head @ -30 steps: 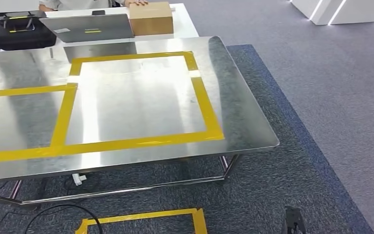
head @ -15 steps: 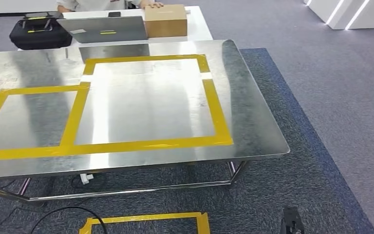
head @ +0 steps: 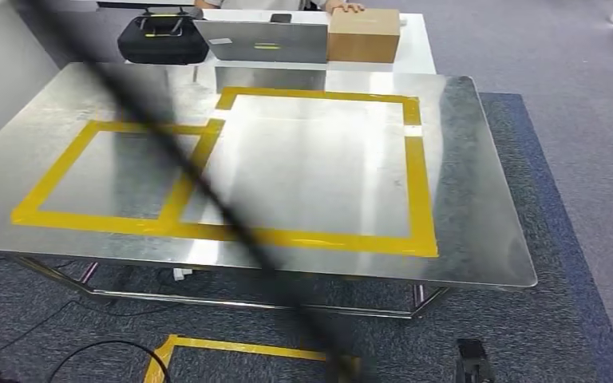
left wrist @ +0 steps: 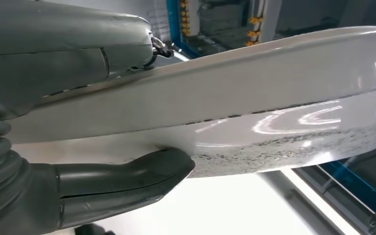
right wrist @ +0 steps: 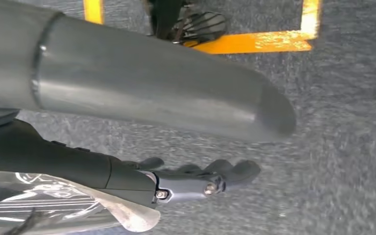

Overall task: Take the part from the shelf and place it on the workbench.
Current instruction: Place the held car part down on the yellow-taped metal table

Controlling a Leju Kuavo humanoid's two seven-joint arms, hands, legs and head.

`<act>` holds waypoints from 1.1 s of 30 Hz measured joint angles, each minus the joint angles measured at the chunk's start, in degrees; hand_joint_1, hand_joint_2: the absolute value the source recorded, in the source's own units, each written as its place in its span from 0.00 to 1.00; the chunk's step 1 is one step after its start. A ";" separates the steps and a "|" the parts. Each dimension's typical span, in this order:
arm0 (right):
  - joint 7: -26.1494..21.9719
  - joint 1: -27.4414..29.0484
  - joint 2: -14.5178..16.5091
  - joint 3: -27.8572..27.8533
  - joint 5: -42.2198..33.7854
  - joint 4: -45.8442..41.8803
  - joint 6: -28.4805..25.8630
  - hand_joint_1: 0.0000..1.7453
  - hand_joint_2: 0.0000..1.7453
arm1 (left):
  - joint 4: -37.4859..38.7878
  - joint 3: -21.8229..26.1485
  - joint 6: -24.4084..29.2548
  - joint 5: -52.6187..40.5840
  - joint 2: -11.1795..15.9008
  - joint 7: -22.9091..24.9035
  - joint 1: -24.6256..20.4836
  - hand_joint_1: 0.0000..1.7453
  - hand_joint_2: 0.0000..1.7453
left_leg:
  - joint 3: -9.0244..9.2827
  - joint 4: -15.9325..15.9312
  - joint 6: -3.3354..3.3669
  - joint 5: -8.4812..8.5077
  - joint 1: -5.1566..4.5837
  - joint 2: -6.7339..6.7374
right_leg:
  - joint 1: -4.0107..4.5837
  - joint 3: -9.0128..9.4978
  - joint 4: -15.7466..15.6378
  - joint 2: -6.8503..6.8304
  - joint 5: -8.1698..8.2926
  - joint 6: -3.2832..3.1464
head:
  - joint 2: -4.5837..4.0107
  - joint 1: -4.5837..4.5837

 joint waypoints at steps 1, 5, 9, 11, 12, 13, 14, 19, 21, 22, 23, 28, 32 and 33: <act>0.04 0.00 0.02 0.04 0.01 0.03 0.00 0.00 0.00 | 0.04 -0.01 0.01 -0.02 0.07 0.01 0.07 1.00 1.00 | -0.17 -0.06 -0.37 0.19 0.10 -0.68 | 0.01 0.20 -0.10 -0.66 0.07 -0.42 | 0.01 -0.02; 0.08 -0.03 0.05 0.21 -0.01 0.08 -0.04 0.00 0.00 | 0.16 0.00 0.03 -0.02 0.44 0.01 0.01 1.00 1.00 | -2.67 5.28 -1.45 -2.90 0.07 3.25 | 0.10 0.65 -0.57 -3.76 0.29 -2.12 | 0.04 -0.34; 0.09 0.17 0.04 0.27 -0.01 0.10 -0.07 0.00 0.00 | 0.30 0.00 0.02 -0.01 0.61 0.01 0.01 1.00 1.00 | -7.25 15.25 -1.81 -6.30 0.22 5.09 | 0.57 0.82 -0.56 -7.23 -0.10 -2.73 | 0.04 -0.47; 0.10 0.03 0.05 0.29 -0.01 0.10 -0.07 0.00 0.00 | 0.32 0.00 0.02 -0.01 0.72 0.01 0.03 1.00 1.00 | -4.29 9.73 -1.26 -2.80 0.07 5.94 | 0.80 1.12 -0.56 -8.65 -0.34 -2.70 | 0.04 -0.46; 0.09 -0.04 0.06 0.31 -0.01 0.10 -0.07 0.00 0.00 | 0.33 0.00 0.02 -0.01 0.75 0.02 0.01 1.00 1.00 | -2.22 5.85 -0.76 -1.41 -0.27 7.39 | 0.93 1.31 -0.56 -9.29 -0.49 -2.60 | 0.04 -0.44; 0.09 -0.06 0.07 0.32 -0.01 0.11 -0.07 0.00 0.00 | 0.33 0.00 0.02 -0.02 0.76 0.03 -0.05 1.00 1.00 | -0.57 2.62 -0.28 -0.52 -0.67 8.74 | 1.07 1.43 -0.54 -9.86 -0.65 -2.41 | 0.04 -0.44; 0.09 -0.07 0.08 0.32 -0.01 0.11 -0.07 0.00 0.00 | 0.33 0.00 0.02 -0.02 0.77 0.04 -0.07 1.00 1.00 | 0.36 0.69 0.10 -0.27 -1.08 9.78 | 1.17 1.51 -0.52 -10.45 -0.79 -2.18 | 0.05 -0.39; 0.07 -0.30 0.14 0.36 -0.01 0.14 -0.10 0.00 0.00 | 0.31 0.03 0.04 -0.01 0.83 0.05 0.17 1.00 1.00 | 0.83 -1.23 1.01 0.18 -0.80 7.76 | 1.12 1.11 1.09 -9.60 -2.72 -0.79 | 0.07 -0.11; 0.04 -0.22 0.13 0.42 0.01 0.14 -0.15 0.00 0.00 | 0.31 -0.01 0.04 -0.01 0.79 0.05 0.05 1.00 1.00 | 0.89 -1.55 1.29 0.43 -0.47 6.55 | 0.92 -1.75 7.21 -6.40 -5.95 -0.44 | 0.07 0.33; 0.06 -0.11 0.13 0.44 0.01 0.14 -0.16 0.00 0.00 | 0.32 -0.03 0.04 -0.02 0.78 0.05 0.06 1.00 1.00 | 0.83 -1.54 1.34 0.45 -0.42 5.86 | 0.84 -3.68 11.05 -5.75 -7.41 -0.31 | 0.07 0.52; 0.08 0.02 0.13 0.45 0.02 0.14 -0.17 0.00 0.00 | 0.33 -0.04 0.04 -0.02 0.77 0.05 0.10 1.00 1.00 | 0.81 -1.52 1.34 0.45 -0.38 5.11 | 0.77 -5.25 13.88 -5.52 -8.09 -0.17 | 0.07 0.60; 0.50 -0.16 0.15 0.47 -0.35 0.19 0.20 0.00 0.00 | 0.37 -0.09 0.02 -0.33 0.84 1.10 0.14 1.00 1.00 | 0.74 -0.50 0.32 -0.18 0.10 2.66 | 0.29 -1.57 3.25 -4.74 -0.52 0.68 | 0.07 0.92; 0.81 -0.35 0.33 0.43 -1.00 0.33 1.29 0.00 0.00 | 0.58 -0.35 0.03 -3.68 1.88 3.73 -0.19 1.00 1.00 | 0.09 0.15 -0.70 -0.23 -0.12 2.15 | 0.21 -0.28 0.63 -4.04 -0.19 -0.65 | 0.09 1.07; 0.83 -0.32 0.32 0.38 -0.96 0.33 1.43 0.00 0.00 | 0.78 -0.23 0.03 -5.51 2.38 4.53 -0.46 1.00 1.00 | -0.05 0.51 -0.93 -0.53 -0.11 2.56 | 0.19 -0.22 0.59 -4.18 -0.11 -1.01 | 0.09 0.98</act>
